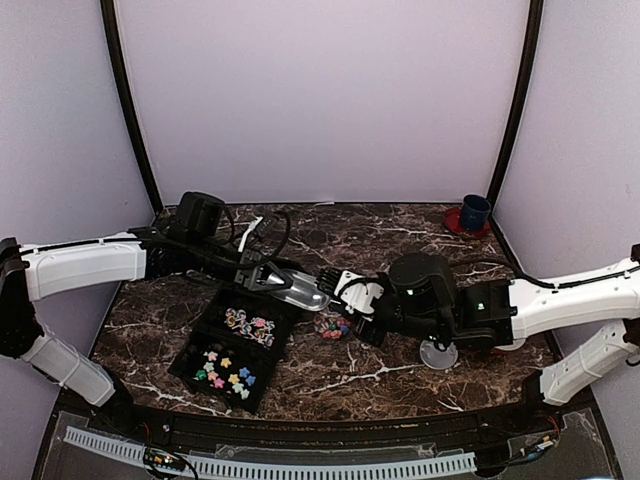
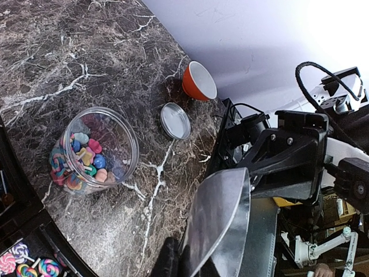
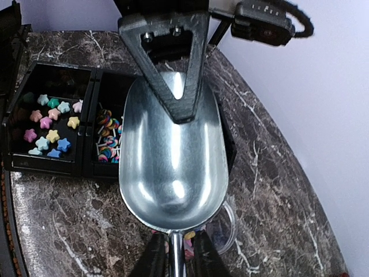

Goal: Pack the candies
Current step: Pass from the right arm to the left, then pass from the left arm to the right

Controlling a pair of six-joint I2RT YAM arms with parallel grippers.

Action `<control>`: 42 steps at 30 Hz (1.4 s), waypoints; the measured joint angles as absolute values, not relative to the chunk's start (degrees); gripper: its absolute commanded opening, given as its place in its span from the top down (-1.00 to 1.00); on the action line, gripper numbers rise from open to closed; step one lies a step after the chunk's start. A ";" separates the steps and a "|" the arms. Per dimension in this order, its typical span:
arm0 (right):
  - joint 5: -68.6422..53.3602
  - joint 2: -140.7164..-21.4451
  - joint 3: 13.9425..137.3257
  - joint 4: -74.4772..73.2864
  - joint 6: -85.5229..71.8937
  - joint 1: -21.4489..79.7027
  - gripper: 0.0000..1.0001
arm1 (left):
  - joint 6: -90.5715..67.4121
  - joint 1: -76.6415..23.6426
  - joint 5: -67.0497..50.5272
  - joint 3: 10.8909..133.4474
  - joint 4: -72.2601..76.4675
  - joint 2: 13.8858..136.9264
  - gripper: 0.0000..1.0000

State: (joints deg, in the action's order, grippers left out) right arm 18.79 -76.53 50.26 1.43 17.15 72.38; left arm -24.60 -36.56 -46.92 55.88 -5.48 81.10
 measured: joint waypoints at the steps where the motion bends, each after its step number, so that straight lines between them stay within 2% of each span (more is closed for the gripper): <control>1: 18.61 -76.03 49.91 2.26 16.97 72.38 0.41 | -24.73 -36.56 -46.94 55.70 -5.17 81.10 1.00; 3: 18.15 -74.76 49.12 3.77 16.47 72.38 0.33 | -24.95 -36.56 -47.18 55.33 -4.27 81.10 1.00; 15: 16.49 -72.88 47.31 8.14 16.95 72.38 0.32 | -26.65 -36.56 -50.06 54.30 -0.78 81.08 1.00; 23: 16.27 -72.25 44.93 8.25 18.26 72.38 0.43 | -26.57 -36.56 -50.63 54.30 -0.78 80.82 1.00; 34: 14.26 -72.20 42.70 12.84 18.61 72.38 0.45 | -26.70 -36.56 -52.36 53.82 0.27 80.82 1.00; 42: 12.27 -71.77 39.29 19.42 19.35 72.36 0.66 | -27.70 -36.56 -53.34 52.14 1.76 80.82 1.00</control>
